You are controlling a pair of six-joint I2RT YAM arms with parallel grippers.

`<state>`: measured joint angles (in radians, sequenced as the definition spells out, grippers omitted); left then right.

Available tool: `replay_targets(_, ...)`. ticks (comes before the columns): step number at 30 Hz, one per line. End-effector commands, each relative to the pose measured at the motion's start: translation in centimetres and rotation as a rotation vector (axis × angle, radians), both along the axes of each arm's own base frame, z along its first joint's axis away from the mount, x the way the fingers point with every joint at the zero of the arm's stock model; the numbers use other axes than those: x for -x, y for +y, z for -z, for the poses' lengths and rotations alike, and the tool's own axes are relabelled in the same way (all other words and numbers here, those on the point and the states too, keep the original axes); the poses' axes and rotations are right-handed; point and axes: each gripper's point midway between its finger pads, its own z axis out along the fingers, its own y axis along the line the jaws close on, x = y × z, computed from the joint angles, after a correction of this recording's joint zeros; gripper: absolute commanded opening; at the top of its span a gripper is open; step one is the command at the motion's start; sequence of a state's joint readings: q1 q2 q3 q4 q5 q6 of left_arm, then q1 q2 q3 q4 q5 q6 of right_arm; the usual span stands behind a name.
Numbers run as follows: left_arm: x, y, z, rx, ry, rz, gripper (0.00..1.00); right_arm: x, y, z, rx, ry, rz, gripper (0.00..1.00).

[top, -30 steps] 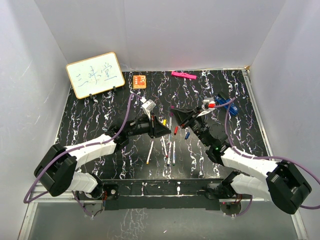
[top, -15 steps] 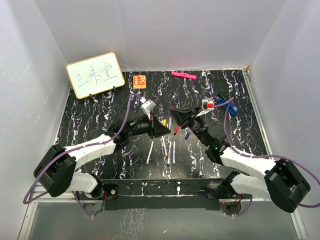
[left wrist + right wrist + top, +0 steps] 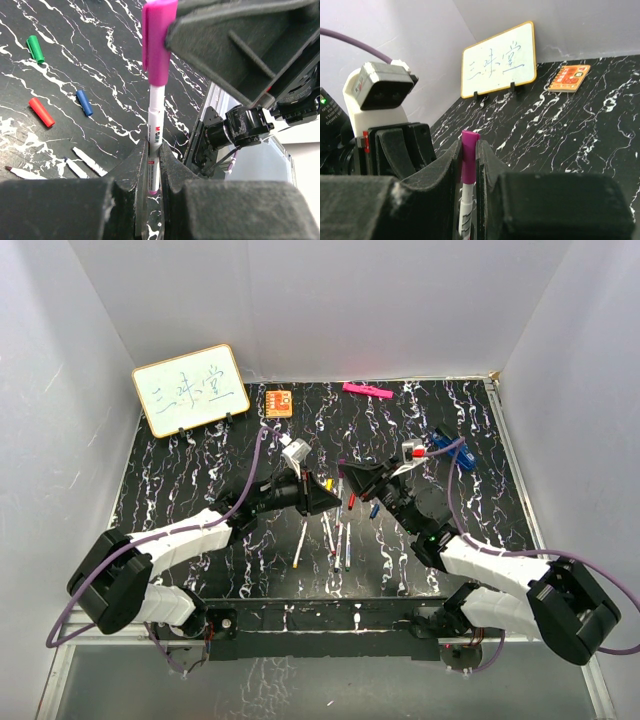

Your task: Insert the pens into the pen caps

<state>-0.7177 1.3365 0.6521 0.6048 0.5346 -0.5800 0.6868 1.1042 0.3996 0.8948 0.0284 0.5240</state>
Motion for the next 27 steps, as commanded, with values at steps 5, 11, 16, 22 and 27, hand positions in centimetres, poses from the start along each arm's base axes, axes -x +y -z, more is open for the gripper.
replay_targets(5, -0.9, -0.9, -2.9, 0.073, -0.074, -0.005, 0.00, 0.9, 1.0, 0.6, -0.019, 0.006, -0.066, 0.00)
replay_targets(11, -1.9, -0.8, -3.1, 0.074, -0.099, -0.056, 0.00, 1.2, 1.3, 1.6, -0.005, 0.039, -0.088, 0.00)
replay_targets(16, -3.3, -0.5, -3.8, 0.072, -0.142, -0.121, 0.00, 1.1, 1.9, 3.0, 0.040, 0.080, -0.108, 0.00)
replay_targets(22, -4.9, 0.4, -5.4, 0.057, -0.225, -0.210, 0.00, 1.0, 2.4, 5.4, 0.108, 0.153, -0.125, 0.00)
replay_targets(27, -5.8, 1.4, -7.0, 0.036, -0.300, -0.269, 0.00, 1.1, 3.1, 7.6, 0.186, 0.210, -0.147, 0.00)
